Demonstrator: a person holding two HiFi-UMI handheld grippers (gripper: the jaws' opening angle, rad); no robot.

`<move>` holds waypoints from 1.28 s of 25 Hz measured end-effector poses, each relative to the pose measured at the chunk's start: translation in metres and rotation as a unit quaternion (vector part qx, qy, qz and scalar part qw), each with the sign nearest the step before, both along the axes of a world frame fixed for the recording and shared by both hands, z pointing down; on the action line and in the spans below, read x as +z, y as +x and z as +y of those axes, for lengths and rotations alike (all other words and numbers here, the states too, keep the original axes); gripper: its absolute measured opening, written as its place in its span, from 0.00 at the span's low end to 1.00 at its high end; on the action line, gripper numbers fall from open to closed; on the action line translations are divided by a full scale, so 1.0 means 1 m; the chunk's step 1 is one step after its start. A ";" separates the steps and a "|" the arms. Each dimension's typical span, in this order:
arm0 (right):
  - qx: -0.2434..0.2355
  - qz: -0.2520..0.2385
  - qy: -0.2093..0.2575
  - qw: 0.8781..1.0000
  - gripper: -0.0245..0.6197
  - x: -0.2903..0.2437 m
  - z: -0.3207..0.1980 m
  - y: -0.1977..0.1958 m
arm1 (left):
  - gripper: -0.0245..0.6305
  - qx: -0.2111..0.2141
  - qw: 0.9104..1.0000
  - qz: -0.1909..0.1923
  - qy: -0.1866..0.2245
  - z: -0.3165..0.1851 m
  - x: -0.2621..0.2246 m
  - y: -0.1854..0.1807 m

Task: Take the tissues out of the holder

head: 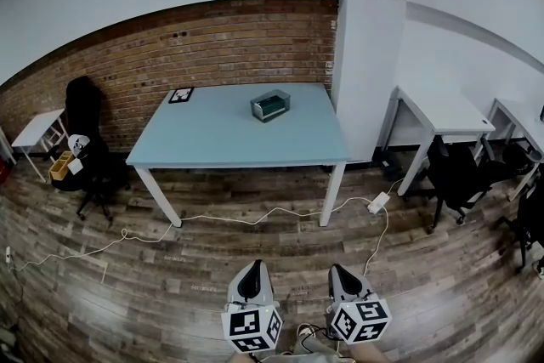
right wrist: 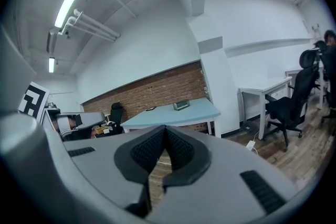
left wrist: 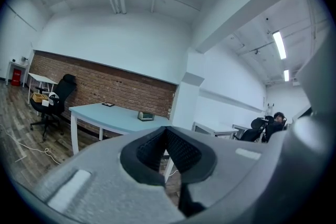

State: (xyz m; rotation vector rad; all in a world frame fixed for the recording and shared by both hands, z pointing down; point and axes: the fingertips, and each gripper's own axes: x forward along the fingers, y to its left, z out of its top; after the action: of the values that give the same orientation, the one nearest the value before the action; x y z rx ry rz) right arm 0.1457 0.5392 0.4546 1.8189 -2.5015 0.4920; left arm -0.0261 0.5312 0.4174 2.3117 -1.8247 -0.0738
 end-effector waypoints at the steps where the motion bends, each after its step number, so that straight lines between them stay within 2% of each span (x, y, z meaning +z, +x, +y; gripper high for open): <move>1: 0.002 -0.001 -0.001 1.000 0.05 0.001 -0.002 0.001 | 0.05 0.002 1.000 -0.001 0.001 -0.002 0.000 0.001; 10: 0.001 -0.004 -0.007 1.000 0.05 0.012 -0.041 0.004 | 0.05 0.000 1.000 -0.003 -0.004 -0.037 0.009 0.003; 32: -0.029 0.005 -0.004 1.000 0.05 -0.006 -0.199 0.012 | 0.05 -0.035 0.999 0.000 -0.002 -0.183 -0.005 0.007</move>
State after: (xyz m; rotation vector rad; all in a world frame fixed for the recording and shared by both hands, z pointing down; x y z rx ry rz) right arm 0.1577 0.3399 0.4488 1.7354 -2.5335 0.4887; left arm -0.0190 0.3483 0.4120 2.2452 -1.9045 -0.0804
